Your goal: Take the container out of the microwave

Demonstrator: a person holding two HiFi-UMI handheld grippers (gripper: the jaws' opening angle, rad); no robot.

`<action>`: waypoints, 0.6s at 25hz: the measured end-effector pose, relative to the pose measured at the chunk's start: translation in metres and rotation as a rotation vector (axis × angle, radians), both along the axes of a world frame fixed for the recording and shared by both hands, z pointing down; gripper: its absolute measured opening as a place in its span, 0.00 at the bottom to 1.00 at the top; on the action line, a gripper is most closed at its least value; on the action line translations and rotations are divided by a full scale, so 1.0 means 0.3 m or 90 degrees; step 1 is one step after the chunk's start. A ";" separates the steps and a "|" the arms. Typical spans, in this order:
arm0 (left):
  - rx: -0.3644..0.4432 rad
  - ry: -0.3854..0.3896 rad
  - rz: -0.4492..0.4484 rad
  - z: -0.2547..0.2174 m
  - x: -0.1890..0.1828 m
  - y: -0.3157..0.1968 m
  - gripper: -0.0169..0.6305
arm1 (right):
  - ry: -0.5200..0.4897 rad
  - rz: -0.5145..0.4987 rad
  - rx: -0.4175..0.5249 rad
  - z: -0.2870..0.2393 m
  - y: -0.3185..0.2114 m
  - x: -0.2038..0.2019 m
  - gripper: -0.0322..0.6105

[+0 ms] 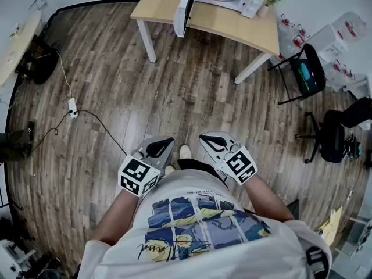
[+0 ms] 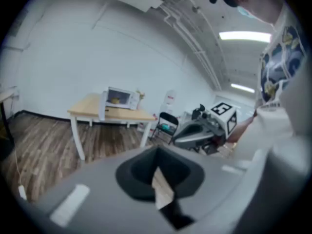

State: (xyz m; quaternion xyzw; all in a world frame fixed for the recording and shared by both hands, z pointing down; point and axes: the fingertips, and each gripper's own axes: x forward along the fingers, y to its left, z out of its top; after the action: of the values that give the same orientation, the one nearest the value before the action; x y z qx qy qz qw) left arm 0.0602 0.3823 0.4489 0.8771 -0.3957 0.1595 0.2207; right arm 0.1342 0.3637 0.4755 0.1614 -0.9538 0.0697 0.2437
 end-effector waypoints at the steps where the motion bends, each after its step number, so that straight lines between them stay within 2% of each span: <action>1: 0.011 -0.004 0.007 -0.016 0.011 -0.044 0.04 | -0.002 -0.004 0.004 -0.008 -0.041 -0.007 0.06; 6: 0.011 -0.007 0.007 -0.030 0.026 -0.222 0.04 | -0.024 -0.019 0.007 -0.036 -0.203 -0.033 0.06; 11: 0.012 0.012 0.001 -0.043 0.043 -0.360 0.04 | -0.008 -0.011 -0.019 0.033 -0.347 -0.007 0.06; 15: 0.009 0.012 0.016 -0.020 -0.004 -0.459 0.04 | -0.006 0.005 -0.021 0.044 -0.466 -0.039 0.06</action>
State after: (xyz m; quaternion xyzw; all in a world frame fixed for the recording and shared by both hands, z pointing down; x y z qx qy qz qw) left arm 0.0589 0.2445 0.4431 0.8850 -0.3837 0.1508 0.2162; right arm 0.1226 0.2238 0.4886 0.1611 -0.9529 0.0874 0.2416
